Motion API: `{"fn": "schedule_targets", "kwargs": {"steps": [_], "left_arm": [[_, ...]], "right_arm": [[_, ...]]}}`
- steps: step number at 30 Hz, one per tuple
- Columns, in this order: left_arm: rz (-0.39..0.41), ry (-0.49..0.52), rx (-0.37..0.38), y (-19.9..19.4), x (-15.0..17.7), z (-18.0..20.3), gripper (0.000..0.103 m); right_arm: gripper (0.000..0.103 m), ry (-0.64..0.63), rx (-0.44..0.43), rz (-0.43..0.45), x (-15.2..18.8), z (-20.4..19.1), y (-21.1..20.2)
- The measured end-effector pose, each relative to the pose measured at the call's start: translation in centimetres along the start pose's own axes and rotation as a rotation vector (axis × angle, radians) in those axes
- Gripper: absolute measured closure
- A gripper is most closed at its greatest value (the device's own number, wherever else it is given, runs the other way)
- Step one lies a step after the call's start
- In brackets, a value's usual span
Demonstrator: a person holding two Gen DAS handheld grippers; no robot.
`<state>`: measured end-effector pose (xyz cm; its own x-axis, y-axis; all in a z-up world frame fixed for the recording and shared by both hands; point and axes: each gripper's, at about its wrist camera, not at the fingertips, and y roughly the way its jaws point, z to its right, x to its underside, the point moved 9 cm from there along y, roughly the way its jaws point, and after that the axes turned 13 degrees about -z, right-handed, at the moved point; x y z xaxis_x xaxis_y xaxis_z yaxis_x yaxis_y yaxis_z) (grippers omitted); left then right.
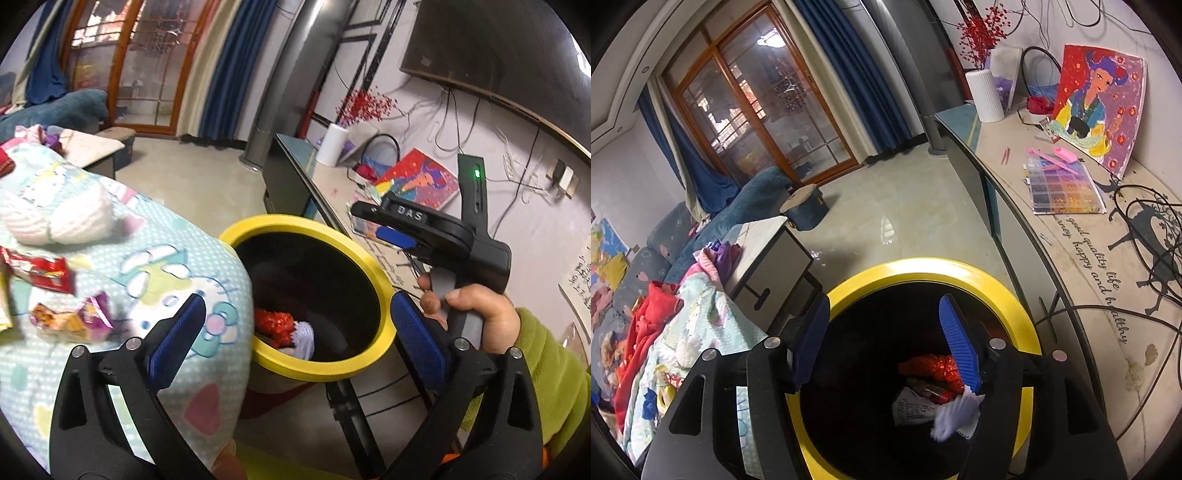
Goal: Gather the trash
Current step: 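Move both open tools back over the remaining wrappers on the bedspread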
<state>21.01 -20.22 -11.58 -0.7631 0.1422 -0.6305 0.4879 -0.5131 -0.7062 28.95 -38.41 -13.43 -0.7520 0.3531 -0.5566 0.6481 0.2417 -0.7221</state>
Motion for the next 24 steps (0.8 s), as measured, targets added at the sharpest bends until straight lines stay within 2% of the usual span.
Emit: {"fn": "schedule_targets", "kwargs": {"steps": [12, 24], "left_arm": [[0.096, -0.058, -0.077, -4.0, -0.8, -2.6, 0.011], [0.174, -0.133, -0.156, -7.6, -0.9, -6.2, 0.011]], "right_arm": [[0.041, -0.062, -0.057, 0.023, -0.1, -3.6, -2.1], [0.04, -0.15, -0.106, 0.011, 1.3, -7.9, -3.2]]}}
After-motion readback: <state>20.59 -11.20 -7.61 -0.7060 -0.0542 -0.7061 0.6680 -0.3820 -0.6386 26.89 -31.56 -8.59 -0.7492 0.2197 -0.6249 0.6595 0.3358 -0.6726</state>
